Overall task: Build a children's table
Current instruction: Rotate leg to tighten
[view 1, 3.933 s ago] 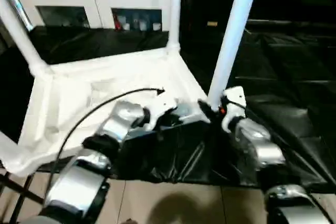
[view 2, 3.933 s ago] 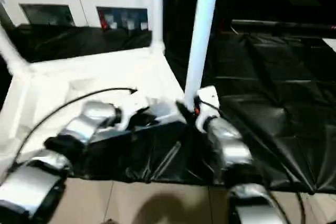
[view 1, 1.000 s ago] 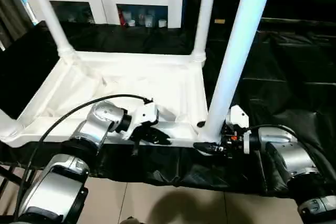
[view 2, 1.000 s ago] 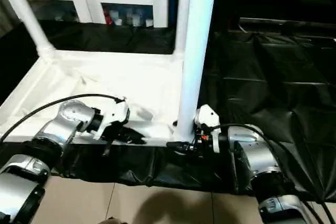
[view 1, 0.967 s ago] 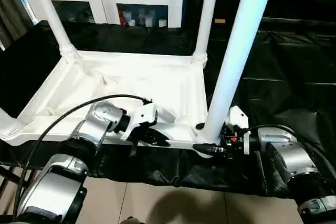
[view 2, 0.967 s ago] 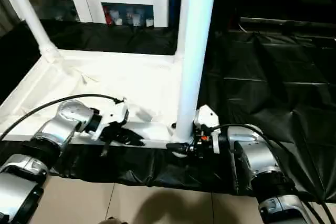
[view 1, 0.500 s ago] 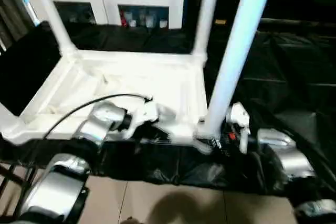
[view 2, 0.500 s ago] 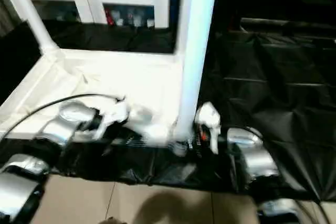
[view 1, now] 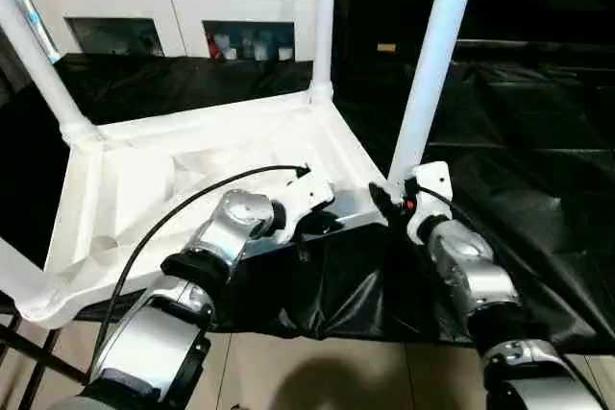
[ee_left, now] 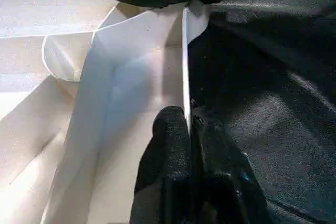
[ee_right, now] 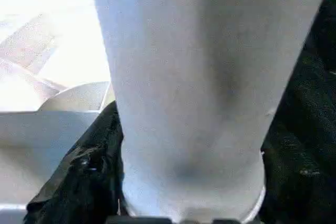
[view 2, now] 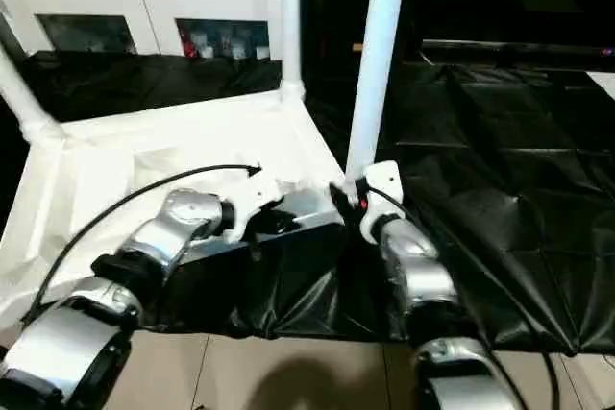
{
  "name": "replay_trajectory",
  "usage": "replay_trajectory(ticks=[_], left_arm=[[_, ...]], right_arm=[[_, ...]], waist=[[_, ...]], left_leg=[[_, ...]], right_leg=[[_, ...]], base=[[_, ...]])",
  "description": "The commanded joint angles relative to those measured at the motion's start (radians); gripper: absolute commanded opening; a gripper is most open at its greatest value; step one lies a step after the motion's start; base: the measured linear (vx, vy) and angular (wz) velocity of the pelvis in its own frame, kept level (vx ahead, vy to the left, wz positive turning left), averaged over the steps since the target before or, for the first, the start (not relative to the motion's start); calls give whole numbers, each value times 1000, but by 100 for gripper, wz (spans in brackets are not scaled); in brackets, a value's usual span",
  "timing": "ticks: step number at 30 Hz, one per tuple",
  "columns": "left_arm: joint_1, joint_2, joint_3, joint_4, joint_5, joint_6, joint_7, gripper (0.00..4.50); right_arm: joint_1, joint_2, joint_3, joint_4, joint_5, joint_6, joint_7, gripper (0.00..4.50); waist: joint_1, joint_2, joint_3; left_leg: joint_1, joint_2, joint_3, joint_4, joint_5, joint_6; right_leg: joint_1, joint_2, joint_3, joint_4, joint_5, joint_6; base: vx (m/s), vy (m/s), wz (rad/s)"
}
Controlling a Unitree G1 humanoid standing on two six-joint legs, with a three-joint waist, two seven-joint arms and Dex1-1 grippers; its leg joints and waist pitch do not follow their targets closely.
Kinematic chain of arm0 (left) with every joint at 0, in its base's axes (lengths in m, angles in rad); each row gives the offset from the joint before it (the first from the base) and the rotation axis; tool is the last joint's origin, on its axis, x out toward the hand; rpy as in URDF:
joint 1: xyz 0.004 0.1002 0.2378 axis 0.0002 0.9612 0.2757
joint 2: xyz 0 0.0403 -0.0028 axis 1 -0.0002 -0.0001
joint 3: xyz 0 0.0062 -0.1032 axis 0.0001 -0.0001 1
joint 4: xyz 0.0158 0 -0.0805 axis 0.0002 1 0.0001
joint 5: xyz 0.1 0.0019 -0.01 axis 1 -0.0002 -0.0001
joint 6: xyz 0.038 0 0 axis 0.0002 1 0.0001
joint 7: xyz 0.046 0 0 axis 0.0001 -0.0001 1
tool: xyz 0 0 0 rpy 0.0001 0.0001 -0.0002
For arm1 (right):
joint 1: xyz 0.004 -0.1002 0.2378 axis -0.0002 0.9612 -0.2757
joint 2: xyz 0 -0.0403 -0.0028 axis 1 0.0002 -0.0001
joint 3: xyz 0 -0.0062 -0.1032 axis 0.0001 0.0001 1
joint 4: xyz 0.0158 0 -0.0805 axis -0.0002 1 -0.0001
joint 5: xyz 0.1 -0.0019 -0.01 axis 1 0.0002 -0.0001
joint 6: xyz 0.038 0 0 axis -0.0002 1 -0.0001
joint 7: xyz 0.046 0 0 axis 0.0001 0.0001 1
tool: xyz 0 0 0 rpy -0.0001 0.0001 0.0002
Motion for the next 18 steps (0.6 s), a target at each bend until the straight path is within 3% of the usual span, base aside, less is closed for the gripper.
replay_trajectory(ticks=[1,5,10,15,18], left_arm=[[3,-58,-41,3,3,-19,-17,0],[7,-11,-39,-8,-6,-56,-79,0],[30,79,-45,-39,-34,-132,-261,0],[39,135,-49,-39,-44,-188,-359,0],[44,165,-44,-45,-60,-203,-424,0]], right_arm=[[-10,59,46,27,3,2,52,348],[-8,25,52,-7,31,-16,174,389],[38,-93,129,-91,40,-28,467,400],[84,-183,164,-177,79,-16,687,400],[112,-244,192,-229,96,-6,813,385]], waist=[[-3,-11,-42],[0,-11,-47],[5,-12,-56],[16,-9,-61],[24,-11,-57]], left_leg=[[-1,57,-24,-79,-257,50],[-6,57,-23,-76,-231,75],[-17,58,-17,-62,-109,140],[-18,67,-16,-53,-76,180],[-18,67,-15,-54,-115,175]], right_leg=[[30,-89,62,-103,-352,-168],[37,-91,63,-95,-279,-187],[45,-85,58,-67,-45,-244],[41,-86,54,-53,39,-266],[38,-86,55,-59,-15,-263]], base=[[0,0,0],[0,0,0],[0,0,0],[0,0,0],[0,0,0]])
